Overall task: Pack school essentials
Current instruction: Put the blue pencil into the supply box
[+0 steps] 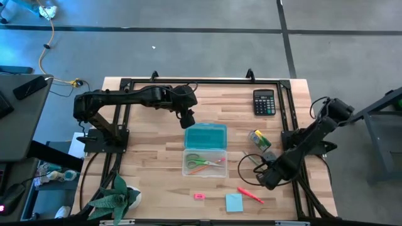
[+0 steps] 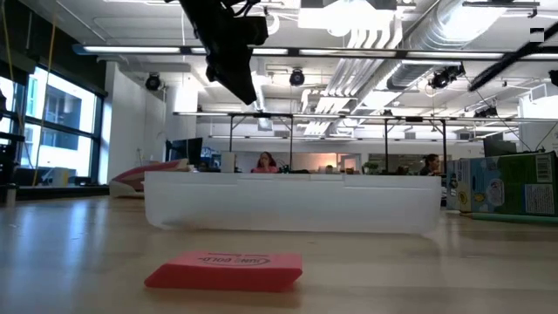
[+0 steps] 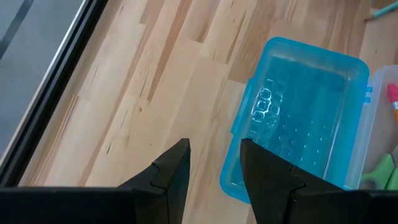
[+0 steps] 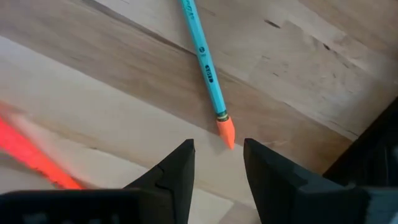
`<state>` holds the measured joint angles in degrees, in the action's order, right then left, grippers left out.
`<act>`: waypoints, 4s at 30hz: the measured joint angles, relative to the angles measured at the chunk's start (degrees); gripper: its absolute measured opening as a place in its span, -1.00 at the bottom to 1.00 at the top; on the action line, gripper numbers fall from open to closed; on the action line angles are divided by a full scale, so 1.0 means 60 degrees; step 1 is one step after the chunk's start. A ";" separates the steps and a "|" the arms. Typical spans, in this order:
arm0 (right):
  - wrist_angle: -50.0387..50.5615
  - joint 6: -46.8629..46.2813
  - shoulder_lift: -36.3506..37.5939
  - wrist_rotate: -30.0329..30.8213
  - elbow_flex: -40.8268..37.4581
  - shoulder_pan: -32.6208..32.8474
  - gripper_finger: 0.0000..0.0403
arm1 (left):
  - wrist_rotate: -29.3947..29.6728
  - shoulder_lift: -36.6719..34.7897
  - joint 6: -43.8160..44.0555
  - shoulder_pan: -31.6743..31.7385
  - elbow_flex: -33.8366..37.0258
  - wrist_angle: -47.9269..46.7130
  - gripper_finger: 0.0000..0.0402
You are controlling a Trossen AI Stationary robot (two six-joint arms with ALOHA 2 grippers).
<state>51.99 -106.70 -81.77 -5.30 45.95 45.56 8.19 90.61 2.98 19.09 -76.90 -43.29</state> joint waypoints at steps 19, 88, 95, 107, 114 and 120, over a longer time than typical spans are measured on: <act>-0.0506 0.0263 -0.1381 0.0200 0.0000 0.0580 -0.36 | -0.0011 0.0004 -0.0029 0.0000 0.0000 0.0007 -0.36; -0.2007 1.3439 -0.0626 0.0506 0.3151 -0.5484 -0.99 | 0.0675 -0.0266 -0.0322 0.0335 0.0007 -0.3838 -0.36; -0.2071 1.5564 -0.1167 -0.0052 0.3155 -0.5921 -0.99 | 0.0849 -0.0266 0.0237 0.0335 0.0007 -0.4479 -0.36; -0.2896 1.8212 -0.2177 -0.0125 0.3155 -0.5905 -0.99 | 0.0816 -0.0266 0.0979 0.0332 0.0004 -0.4221 -0.36; -0.2975 1.9521 -0.2631 0.0226 0.3155 -0.5909 -0.99 | 0.0813 -0.0266 0.1015 0.0332 0.0004 -0.4222 -0.36; -0.2987 1.9723 -0.2935 0.0535 0.3155 -0.5909 -0.98 | 0.0812 -0.0266 0.1225 0.0332 0.0004 -0.4220 -0.36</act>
<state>34.06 11.64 -99.38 -2.09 64.88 10.11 13.06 89.01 10.34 21.08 -76.88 -68.61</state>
